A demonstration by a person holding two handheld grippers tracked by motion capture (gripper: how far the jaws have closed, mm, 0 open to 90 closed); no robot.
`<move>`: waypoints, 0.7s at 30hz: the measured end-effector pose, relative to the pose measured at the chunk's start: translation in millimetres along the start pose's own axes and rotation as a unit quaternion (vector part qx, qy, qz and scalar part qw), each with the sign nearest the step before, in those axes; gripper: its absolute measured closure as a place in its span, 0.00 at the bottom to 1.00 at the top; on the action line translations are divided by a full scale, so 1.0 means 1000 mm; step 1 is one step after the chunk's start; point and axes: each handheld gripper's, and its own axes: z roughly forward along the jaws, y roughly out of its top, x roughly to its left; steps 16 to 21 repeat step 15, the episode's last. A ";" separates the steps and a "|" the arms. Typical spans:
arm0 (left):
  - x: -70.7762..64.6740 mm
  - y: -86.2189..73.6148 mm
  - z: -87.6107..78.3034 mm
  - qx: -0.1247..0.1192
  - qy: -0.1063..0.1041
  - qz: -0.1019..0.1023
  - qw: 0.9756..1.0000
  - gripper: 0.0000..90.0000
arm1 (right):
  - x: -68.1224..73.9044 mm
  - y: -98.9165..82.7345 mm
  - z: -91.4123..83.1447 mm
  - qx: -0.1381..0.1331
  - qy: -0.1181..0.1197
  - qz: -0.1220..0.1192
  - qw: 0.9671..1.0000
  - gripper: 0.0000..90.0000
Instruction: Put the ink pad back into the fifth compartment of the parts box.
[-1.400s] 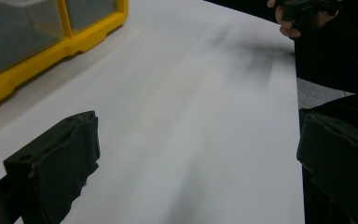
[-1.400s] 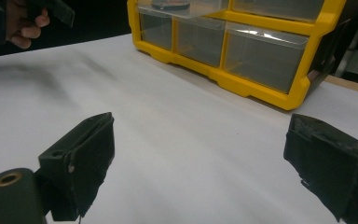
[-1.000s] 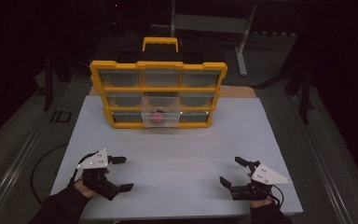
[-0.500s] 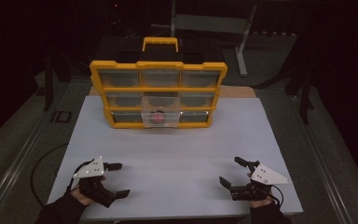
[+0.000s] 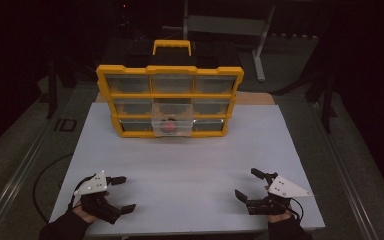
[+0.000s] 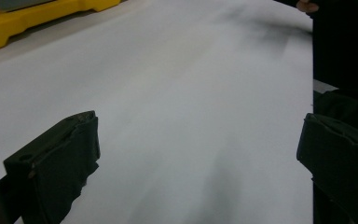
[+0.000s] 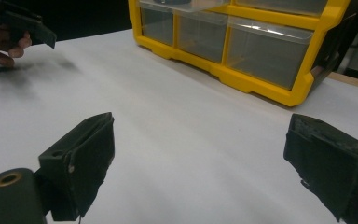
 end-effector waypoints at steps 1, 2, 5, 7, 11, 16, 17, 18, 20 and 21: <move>0.000 0.000 0.000 -0.001 0.001 0.001 1.000 0.00 | 0.000 0.000 0.000 0.001 0.001 0.000 1.000 0.10; 0.001 -0.001 -0.001 -0.002 0.003 0.001 1.000 0.00 | 0.000 0.000 0.001 0.000 0.001 0.000 1.000 0.10; 0.001 -0.002 -0.001 -0.006 0.005 0.001 1.000 0.00 | 0.000 -0.001 0.001 0.002 0.002 0.000 1.000 0.10; 0.001 -0.002 -0.002 -0.011 0.004 -0.002 1.000 0.00 | 0.000 -0.001 0.002 0.003 0.002 0.001 1.000 0.10; 0.002 -0.002 -0.002 -0.014 0.005 -0.004 1.000 0.00 | 0.000 -0.001 0.002 0.004 0.002 0.000 1.000 0.10; 0.002 -0.003 -0.002 -0.014 0.003 -0.005 1.000 0.00 | 0.001 -0.001 0.002 0.003 0.002 0.000 1.000 0.10; 0.002 -0.003 -0.002 -0.014 0.003 -0.005 1.000 0.00 | 0.001 -0.001 0.002 0.003 0.002 0.000 1.000 0.10; 0.002 -0.003 -0.002 -0.014 0.003 -0.005 1.000 0.00 | 0.001 -0.001 0.002 0.003 0.002 0.000 1.000 0.10; 0.002 -0.003 -0.002 -0.014 0.003 -0.005 1.000 0.00 | 0.001 -0.001 0.002 0.003 0.002 0.000 1.000 0.10; 0.002 -0.003 -0.002 -0.014 0.003 -0.005 1.000 0.00 | 0.001 -0.001 0.002 0.003 0.002 0.000 1.000 0.10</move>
